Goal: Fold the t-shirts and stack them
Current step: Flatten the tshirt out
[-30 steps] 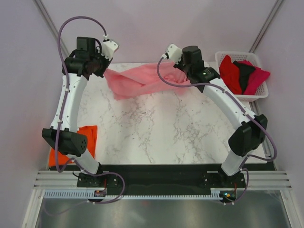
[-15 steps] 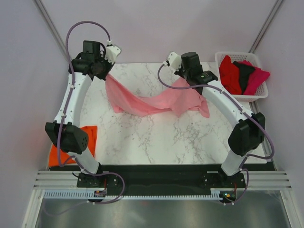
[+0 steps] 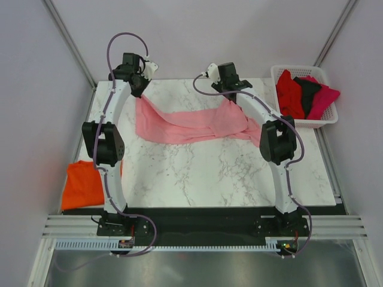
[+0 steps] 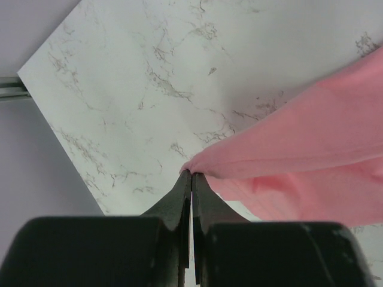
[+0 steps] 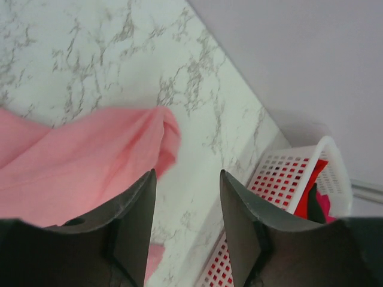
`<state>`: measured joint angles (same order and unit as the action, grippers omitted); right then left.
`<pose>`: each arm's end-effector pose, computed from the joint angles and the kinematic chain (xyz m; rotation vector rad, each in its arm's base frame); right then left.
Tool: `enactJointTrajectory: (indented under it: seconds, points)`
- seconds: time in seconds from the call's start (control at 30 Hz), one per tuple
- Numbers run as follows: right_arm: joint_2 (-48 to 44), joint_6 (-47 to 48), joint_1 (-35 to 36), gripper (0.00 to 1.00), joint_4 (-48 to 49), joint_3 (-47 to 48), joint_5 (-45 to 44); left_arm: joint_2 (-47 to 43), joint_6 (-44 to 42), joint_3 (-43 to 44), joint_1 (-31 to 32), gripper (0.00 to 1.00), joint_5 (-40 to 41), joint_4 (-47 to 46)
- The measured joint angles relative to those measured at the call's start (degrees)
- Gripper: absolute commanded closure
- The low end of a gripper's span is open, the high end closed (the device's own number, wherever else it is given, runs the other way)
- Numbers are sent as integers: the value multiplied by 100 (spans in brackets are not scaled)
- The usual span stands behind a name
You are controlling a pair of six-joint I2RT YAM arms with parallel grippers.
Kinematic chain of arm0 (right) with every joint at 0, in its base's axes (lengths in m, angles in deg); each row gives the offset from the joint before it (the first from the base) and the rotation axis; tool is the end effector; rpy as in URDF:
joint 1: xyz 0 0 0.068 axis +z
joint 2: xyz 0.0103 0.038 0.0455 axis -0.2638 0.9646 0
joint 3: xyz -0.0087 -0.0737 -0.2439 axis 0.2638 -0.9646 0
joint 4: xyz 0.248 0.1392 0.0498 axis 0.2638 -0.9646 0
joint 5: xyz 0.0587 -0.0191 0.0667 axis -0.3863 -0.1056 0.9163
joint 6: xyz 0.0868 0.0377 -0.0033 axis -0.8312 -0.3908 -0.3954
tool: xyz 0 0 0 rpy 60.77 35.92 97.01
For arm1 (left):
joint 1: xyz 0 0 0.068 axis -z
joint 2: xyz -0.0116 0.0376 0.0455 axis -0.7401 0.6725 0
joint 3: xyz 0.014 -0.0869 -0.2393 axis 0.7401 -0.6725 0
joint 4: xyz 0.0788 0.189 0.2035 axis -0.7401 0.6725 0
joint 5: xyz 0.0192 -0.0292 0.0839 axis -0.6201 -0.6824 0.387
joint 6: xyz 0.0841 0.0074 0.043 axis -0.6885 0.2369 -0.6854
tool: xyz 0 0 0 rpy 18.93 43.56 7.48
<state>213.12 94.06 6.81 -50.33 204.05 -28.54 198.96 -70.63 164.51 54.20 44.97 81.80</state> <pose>0.5502 0.1927 0.2177 -0.9655 1.9847 -0.5458 0.5256 -0.0550 0.2602 0.7732 2.3162 0.2607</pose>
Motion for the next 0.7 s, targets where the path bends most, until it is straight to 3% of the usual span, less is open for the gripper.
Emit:
enactJointTrajectory:
  seconds: [0.07, 0.13, 0.43, 0.7]
  points:
    - [74, -234, -52, 43, -181, 61, 72, 94, 7, -7, -7, 98, 0, 17]
    - [-92, -509, -127, 47, -367, -70, 310, 105, 33, -11, -17, 98, -2, 37]
    - [-1429, -1622, -1220, 49, -1932, -1025, 2446, -264, 149, -339, -11, 98, -59, 13]
    - [-925, -2039, -1832, 49, -2800, -1150, 3335, -417, 219, -481, -11, 98, -179, 55]
